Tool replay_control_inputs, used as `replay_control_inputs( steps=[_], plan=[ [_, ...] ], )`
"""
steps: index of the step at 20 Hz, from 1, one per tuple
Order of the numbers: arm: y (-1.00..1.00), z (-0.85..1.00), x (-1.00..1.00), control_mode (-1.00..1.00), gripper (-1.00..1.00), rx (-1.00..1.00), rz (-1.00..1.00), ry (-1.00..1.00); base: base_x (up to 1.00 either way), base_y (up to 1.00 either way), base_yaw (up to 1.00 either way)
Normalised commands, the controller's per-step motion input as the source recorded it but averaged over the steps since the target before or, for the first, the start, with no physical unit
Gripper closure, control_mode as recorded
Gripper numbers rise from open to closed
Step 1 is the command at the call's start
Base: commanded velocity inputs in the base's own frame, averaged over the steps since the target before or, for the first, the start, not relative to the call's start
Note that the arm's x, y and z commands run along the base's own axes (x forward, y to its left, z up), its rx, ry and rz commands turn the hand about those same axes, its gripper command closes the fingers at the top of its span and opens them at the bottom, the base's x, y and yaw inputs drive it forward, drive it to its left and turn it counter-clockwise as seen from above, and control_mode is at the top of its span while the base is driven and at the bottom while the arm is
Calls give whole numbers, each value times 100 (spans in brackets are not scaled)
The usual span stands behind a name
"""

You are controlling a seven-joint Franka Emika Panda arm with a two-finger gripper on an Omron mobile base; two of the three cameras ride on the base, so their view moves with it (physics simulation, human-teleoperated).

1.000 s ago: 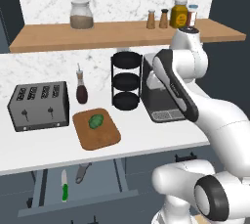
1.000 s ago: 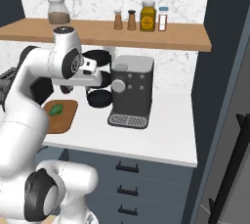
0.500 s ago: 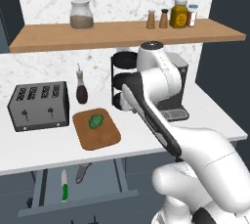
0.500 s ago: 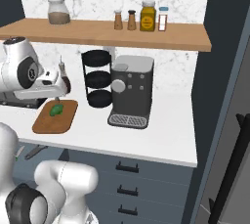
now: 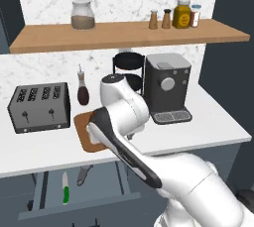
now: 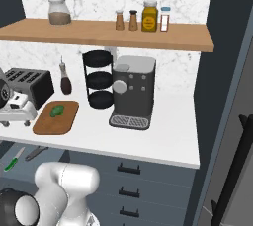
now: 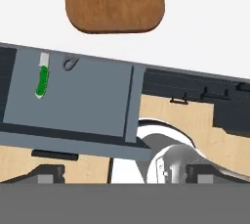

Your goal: Place the appropriate cutting tool for cutting the broccoli skin on the cutting board.

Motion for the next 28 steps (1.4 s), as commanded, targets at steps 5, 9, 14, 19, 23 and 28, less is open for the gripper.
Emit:
replay_control_inputs(
  steps=[5,9,14,19,23,28],
  plan=[
    [100,-80,0,-100,-100,-2,0,18,0,0,0],
    [79,-62,1,-100,-100,0,-1,6,0,0,0],
    [56,-51,0,-100,-100,6,-4,3,0,0,0],
    [32,-46,0,-100,-100,7,-14,0,0,0,0],
    [12,-40,0,-100,-100,3,-11,2,0,0,0],
    [0,-53,0,-100,-100,0,0,0,0,0,0]
  ],
)
